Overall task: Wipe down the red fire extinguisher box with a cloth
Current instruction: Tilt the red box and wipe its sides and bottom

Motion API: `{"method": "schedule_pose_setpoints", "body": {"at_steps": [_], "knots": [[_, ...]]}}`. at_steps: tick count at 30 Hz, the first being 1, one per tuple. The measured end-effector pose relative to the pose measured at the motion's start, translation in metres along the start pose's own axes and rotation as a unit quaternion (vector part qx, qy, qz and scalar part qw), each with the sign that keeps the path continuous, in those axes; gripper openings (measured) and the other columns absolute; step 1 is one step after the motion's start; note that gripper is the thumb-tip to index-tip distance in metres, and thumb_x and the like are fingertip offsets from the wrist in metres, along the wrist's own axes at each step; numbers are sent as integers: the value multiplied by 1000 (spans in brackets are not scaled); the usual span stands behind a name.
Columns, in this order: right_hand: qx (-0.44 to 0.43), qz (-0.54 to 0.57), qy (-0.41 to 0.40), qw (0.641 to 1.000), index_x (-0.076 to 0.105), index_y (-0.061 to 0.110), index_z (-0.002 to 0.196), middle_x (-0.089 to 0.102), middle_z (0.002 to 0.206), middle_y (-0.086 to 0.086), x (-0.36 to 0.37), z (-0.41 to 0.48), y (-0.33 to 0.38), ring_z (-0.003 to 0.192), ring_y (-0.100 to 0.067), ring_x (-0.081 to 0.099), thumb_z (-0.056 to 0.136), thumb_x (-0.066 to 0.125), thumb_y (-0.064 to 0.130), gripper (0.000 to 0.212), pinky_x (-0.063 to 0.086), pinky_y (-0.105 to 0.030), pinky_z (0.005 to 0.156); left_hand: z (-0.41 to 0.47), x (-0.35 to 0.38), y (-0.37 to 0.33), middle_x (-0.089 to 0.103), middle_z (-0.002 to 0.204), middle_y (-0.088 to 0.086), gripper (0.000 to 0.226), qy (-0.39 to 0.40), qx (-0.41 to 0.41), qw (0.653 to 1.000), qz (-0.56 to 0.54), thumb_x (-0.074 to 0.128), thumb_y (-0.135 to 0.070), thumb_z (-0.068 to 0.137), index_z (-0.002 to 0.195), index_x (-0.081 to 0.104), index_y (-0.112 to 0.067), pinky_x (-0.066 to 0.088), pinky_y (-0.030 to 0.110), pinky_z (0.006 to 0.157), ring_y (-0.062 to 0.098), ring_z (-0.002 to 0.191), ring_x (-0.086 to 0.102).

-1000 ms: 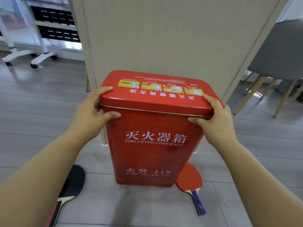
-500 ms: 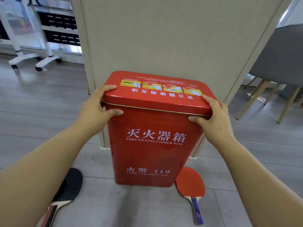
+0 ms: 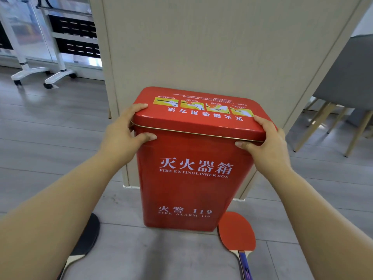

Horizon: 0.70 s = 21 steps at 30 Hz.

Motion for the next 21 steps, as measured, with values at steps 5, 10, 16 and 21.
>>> {"method": "schedule_pose_setpoints", "body": {"at_steps": [5, 10, 16, 21], "knots": [[-15, -7, 16, 1000, 37, 35, 140, 32, 142, -4, -3, 5, -7, 126, -22, 40, 76, 78, 20, 78, 28, -22, 94, -5, 4, -1, 55, 126, 5, 71, -11, 2, 1000, 9, 79, -15, 71, 115, 40, -55, 48, 36, 98, 22, 111, 57], [-18, 5, 5, 1000, 37, 33, 140, 32, 142, -4, -2, 5, -8, 127, -22, 40, 77, 78, 20, 77, 27, -21, 94, 4, 4, -1, 55, 125, 3, 72, 8, -4, 1000, 15, 80, -12, 70, 112, 41, -57, 47, 29, 94, 20, 110, 57], [-11, 7, -3, 1000, 33, 31, 141, 29, 143, -4, 3, 1, -3, 126, -22, 40, 79, 76, 21, 77, 32, -24, 93, 16, 0, 1, 56, 117, 0, 76, 28, -13, 999, 15, 80, -6, 69, 103, 43, -63, 50, 37, 93, 19, 100, 59], [-3, 3, 6, 1000, 31, 31, 142, 28, 143, -5, 4, 1, -3, 126, -22, 40, 79, 76, 21, 78, 32, -25, 93, 12, 3, 8, 54, 127, 2, 76, 13, -24, 1000, -16, 78, -6, 71, 108, 43, -62, 49, 41, 97, 22, 114, 56]]}}
Point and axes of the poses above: each hand's wrist, its own z-axis towards the middle knuckle, its own x-axis out of the palm, y = z × x, the point moved 8 cm from there along z, towards the middle knuckle
